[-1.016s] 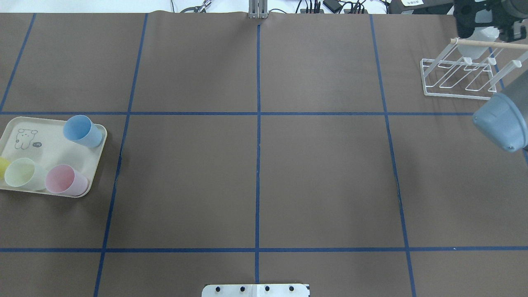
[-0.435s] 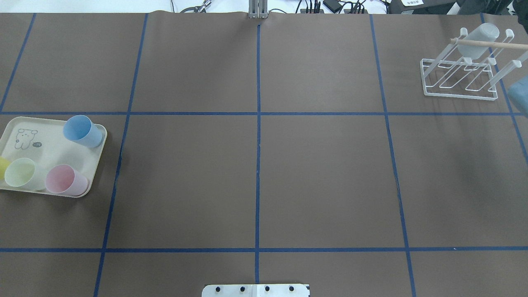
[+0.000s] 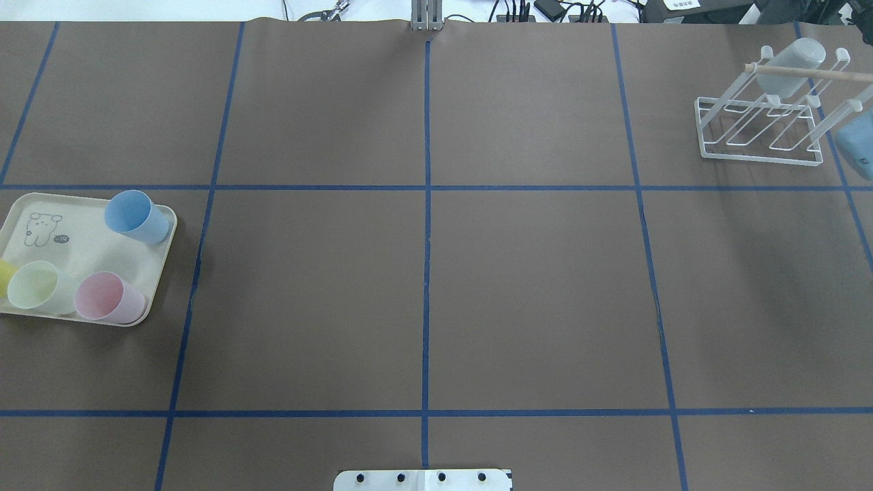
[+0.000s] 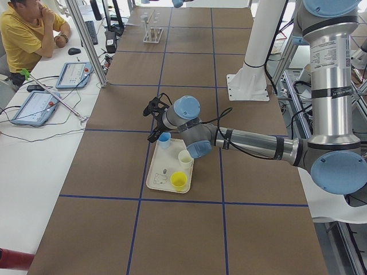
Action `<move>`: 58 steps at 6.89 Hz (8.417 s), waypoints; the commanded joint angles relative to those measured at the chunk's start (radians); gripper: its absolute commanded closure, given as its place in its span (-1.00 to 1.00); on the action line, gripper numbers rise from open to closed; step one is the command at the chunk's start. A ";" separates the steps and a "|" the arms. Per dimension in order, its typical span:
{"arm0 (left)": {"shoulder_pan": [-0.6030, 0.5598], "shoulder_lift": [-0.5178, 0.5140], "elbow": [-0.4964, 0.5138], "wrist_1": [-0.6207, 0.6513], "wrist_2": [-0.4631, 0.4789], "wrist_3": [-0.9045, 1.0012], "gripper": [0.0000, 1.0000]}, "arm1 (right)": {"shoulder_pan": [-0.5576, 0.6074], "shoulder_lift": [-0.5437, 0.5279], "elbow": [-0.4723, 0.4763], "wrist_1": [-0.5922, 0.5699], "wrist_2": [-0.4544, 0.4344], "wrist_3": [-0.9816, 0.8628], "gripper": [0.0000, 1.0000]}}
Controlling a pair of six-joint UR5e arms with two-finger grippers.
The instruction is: Transfer IKEA cup to right arm and place on rack
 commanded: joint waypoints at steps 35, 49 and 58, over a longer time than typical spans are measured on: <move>0.014 -0.017 0.004 -0.002 0.067 0.001 -1.00 | -0.245 -0.091 0.351 0.123 0.520 1.436 -0.99; 0.434 -0.075 0.225 -0.190 0.494 -0.361 0.29 | -0.469 -0.014 0.423 0.295 0.508 1.931 -0.99; 0.445 -0.067 0.221 -0.189 0.489 -0.348 1.00 | -0.471 -0.017 0.420 0.295 0.508 1.927 -0.99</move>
